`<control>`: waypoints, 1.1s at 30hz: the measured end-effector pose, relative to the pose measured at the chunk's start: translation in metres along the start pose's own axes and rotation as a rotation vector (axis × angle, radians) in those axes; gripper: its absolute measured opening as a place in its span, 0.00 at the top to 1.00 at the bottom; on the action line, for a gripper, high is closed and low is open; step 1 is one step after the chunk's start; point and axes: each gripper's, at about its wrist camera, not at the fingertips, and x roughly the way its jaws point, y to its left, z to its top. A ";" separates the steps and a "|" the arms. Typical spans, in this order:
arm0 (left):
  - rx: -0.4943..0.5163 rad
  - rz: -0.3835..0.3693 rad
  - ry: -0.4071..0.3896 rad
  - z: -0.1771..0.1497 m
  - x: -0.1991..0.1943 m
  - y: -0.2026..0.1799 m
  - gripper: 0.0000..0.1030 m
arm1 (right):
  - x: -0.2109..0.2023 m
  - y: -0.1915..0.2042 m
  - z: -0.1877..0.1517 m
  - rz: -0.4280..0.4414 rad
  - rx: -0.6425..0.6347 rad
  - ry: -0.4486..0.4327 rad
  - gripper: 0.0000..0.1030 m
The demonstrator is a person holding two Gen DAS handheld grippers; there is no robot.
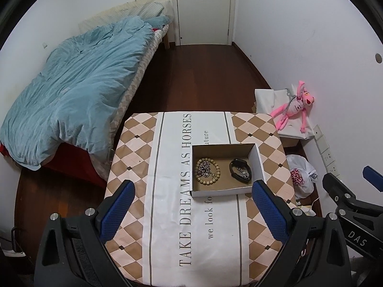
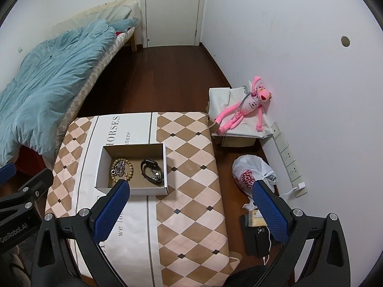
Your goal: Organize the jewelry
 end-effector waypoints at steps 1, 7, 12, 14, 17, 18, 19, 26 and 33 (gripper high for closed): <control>-0.001 -0.002 0.005 0.000 0.001 0.000 0.03 | 0.001 0.001 0.000 0.002 -0.003 0.002 0.00; -0.002 0.002 0.023 -0.003 0.008 0.001 0.03 | 0.003 0.002 0.001 0.007 -0.009 0.011 0.00; -0.002 0.006 0.039 -0.005 0.014 0.002 0.03 | 0.006 0.003 0.000 0.009 -0.019 0.022 0.00; 0.000 0.007 0.040 -0.005 0.014 0.003 0.03 | 0.007 0.003 0.000 0.009 -0.021 0.026 0.00; 0.000 0.007 0.040 -0.006 0.015 0.003 0.03 | 0.008 0.004 0.000 0.010 -0.027 0.031 0.00; 0.002 0.007 0.040 -0.006 0.015 0.003 0.03 | 0.008 0.004 0.000 0.010 -0.028 0.033 0.00; 0.001 0.006 0.040 -0.006 0.015 0.003 0.03 | 0.009 0.004 0.000 0.010 -0.029 0.035 0.00; 0.002 0.009 0.040 -0.006 0.016 0.003 0.03 | 0.010 0.006 -0.001 0.012 -0.034 0.041 0.00; 0.011 0.009 0.038 -0.010 0.019 0.006 0.03 | 0.010 0.005 0.000 0.012 -0.036 0.039 0.00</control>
